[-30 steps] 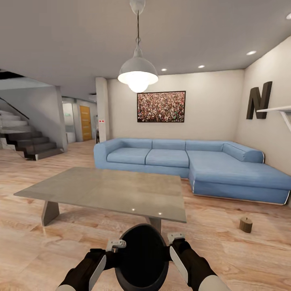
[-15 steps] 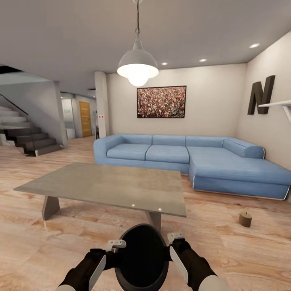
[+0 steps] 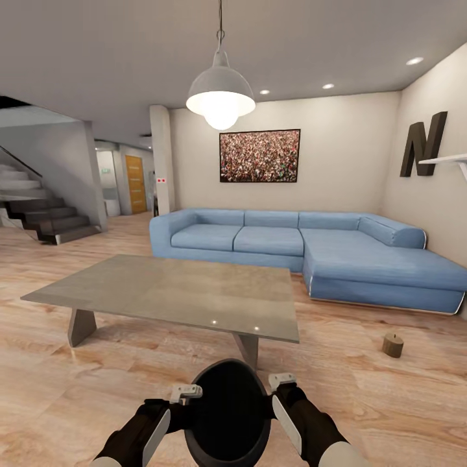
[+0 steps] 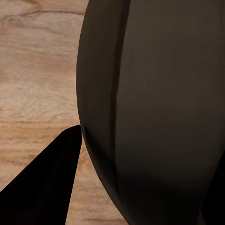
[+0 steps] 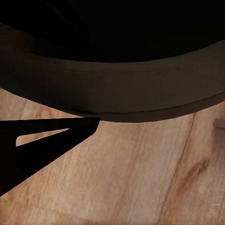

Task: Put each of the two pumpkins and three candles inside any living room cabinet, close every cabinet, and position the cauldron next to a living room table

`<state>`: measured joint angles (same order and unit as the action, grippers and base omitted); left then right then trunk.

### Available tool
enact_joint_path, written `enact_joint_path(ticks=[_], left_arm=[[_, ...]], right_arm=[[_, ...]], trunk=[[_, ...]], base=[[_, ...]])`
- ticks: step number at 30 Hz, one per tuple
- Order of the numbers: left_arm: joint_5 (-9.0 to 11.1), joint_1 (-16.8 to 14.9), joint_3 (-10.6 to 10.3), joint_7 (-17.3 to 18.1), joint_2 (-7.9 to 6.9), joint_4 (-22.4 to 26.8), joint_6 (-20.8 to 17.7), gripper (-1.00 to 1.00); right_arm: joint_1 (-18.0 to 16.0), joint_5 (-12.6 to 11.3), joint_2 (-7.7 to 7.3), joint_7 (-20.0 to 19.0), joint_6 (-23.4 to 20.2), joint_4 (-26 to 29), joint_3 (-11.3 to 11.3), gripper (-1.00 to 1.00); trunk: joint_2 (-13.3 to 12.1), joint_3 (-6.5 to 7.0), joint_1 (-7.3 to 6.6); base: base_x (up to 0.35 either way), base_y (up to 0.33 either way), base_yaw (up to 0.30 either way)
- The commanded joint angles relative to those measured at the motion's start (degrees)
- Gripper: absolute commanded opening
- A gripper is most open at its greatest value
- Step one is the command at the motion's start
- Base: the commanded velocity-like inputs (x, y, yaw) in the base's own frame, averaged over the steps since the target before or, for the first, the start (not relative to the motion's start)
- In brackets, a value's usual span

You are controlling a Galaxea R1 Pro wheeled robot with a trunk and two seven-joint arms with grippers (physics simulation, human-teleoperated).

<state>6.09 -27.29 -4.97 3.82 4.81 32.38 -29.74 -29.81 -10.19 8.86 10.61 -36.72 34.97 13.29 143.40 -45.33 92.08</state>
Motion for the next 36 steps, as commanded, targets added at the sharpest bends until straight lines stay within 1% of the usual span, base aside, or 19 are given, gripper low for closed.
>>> enact_joint_path(ticks=[1,7,24,36], left_arm=[[1.29,-0.05,-0.48,-0.22,0.47,0.05,-0.32,-1.00],[1.29,-0.05,-0.48,-0.22,0.46,0.05,-0.32,-1.00],[1.29,-0.05,-0.48,-0.22,0.54,0.05,-0.32,-1.00],[1.29,-0.05,-0.48,-0.22,0.47,0.05,-0.35,-1.00]], right_arm=[[-0.01,0.26,0.02,0.56,-0.30,0.09,0.42,-1.00],[0.01,0.25,0.02,0.56,-0.31,0.09,0.42,-1.00],[0.01,0.25,0.02,0.56,-0.29,0.09,0.48,-1.00],[0.01,0.25,0.02,0.56,-0.32,0.09,0.49,-1.00]], trunk=[[0.04,-0.06,-0.02],[0.04,-0.06,-0.02],[0.27,-3.82,0.42],[0.27,-3.82,0.42]], base=[[0.000,0.000,0.000],[0.000,0.000,0.000],[0.000,0.000,0.000],[0.007,0.001,0.000]])
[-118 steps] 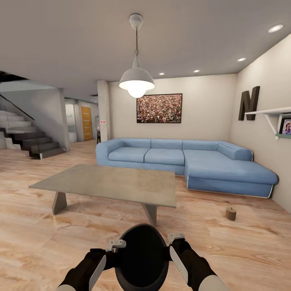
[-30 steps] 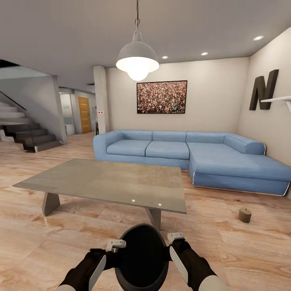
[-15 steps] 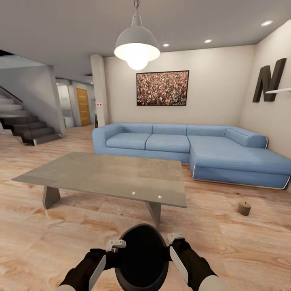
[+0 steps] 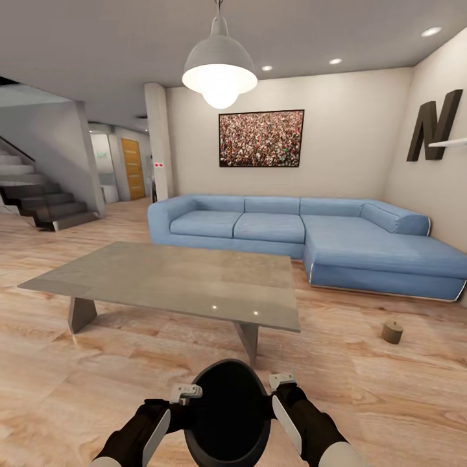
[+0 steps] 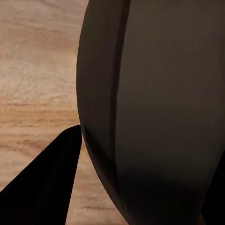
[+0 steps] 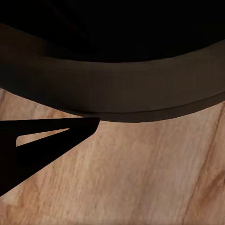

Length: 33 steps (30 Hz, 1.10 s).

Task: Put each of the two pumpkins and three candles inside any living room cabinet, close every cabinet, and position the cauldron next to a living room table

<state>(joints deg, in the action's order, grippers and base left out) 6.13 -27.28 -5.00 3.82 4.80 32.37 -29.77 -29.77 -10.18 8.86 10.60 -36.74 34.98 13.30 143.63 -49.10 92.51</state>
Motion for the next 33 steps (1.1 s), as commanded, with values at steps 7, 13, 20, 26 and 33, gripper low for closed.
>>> enact_joint_path(ticks=[7,13,20,26,33], left_arm=[[1.26,-0.05,-0.46,-0.21,0.47,0.07,-0.37,-1.00],[1.26,-0.05,-0.47,-0.21,0.47,0.07,-0.38,-1.00],[1.26,-0.05,-0.45,-0.21,0.47,0.07,-0.38,-1.00],[1.26,-0.05,-0.45,-0.21,0.48,0.07,-0.38,-1.00],[1.26,-0.05,-0.45,-0.21,0.53,0.07,-0.38,-1.00]], right_arm=[[-0.02,0.25,0.02,0.56,-0.30,0.09,0.48,-1.00],[-0.02,0.25,0.02,0.51,-0.35,0.09,0.43,-1.00],[-0.02,0.25,0.02,0.40,-0.35,0.09,0.43,-1.00],[-0.02,0.25,0.02,0.39,-0.35,0.11,0.41,-1.00],[-0.02,0.25,0.02,0.39,-0.35,0.15,0.44,-1.00]], trunk=[[0.03,-0.05,-0.01],[0.03,0.02,-0.01],[0.03,0.43,-0.01],[0.03,0.70,-0.01],[0.03,0.73,-0.01]], base=[[0.234,0.066,0.000],[0.206,0.022,-0.038],[0.026,0.001,-0.191],[0.099,0.000,-0.138],[0.195,0.000,-0.014]])
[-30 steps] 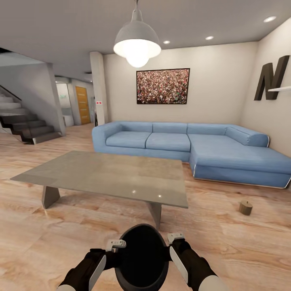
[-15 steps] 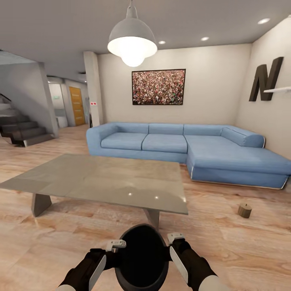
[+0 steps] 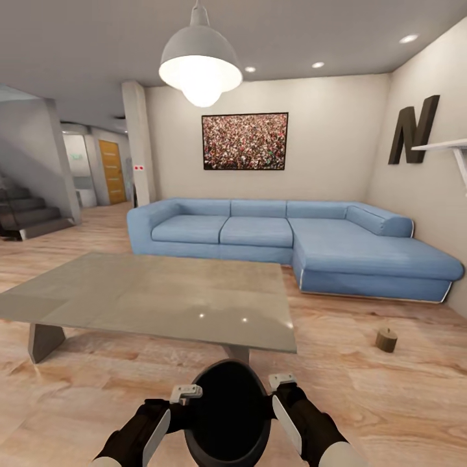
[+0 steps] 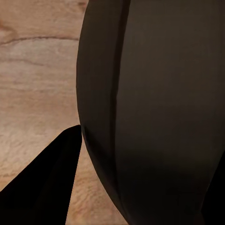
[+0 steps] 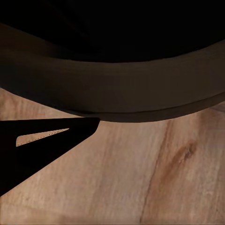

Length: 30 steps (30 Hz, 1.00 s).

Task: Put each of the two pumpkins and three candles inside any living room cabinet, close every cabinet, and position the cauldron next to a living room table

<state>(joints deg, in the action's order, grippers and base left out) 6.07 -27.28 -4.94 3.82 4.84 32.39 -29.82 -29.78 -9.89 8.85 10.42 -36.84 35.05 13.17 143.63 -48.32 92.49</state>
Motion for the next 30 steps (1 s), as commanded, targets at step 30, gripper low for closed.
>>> enact_joint_path(ticks=[30], left_arm=[[1.31,-0.05,-0.51,-0.21,0.43,0.04,-0.33,-1.00]], right_arm=[[-0.02,-0.04,0.02,0.56,-0.25,0.11,0.57,-1.00]], trunk=[[0.03,0.32,0.00]], base=[[0.072,0.000,-0.038]])
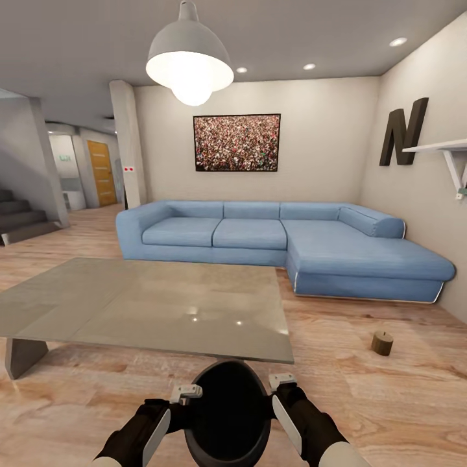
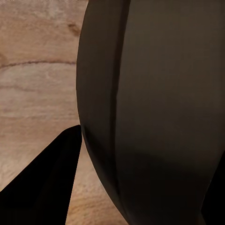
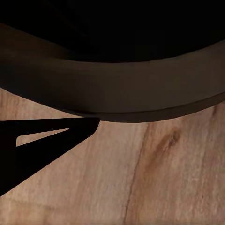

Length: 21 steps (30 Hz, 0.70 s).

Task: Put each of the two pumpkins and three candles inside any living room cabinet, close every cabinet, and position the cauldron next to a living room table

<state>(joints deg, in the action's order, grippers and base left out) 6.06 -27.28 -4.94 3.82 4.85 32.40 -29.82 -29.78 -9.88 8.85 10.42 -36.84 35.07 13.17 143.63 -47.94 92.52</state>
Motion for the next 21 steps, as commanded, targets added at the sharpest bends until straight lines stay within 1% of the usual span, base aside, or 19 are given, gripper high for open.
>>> enact_joint_path(ticks=[1,3,21], left_arm=[[1.33,-0.05,-0.51,-0.22,0.43,0.03,-0.33,-1.00],[1.36,-0.05,-0.51,-0.22,0.43,0.03,-0.33,-1.00],[1.36,-0.05,-0.51,-0.22,0.49,0.03,-0.33,-1.00]], right_arm=[[-0.02,-0.05,0.03,0.58,-0.25,0.09,0.56,-1.00],[-0.02,-0.05,0.03,0.57,-0.25,0.09,0.55,-1.00],[-0.02,-0.05,0.03,0.56,-0.25,0.09,0.63,-1.00]], trunk=[[0.04,-0.05,-0.02],[0.04,-0.05,-0.02],[0.28,-4.04,0.44]], base=[[0.000,0.000,0.000],[0.000,0.000,0.000],[0.000,0.000,0.000]])
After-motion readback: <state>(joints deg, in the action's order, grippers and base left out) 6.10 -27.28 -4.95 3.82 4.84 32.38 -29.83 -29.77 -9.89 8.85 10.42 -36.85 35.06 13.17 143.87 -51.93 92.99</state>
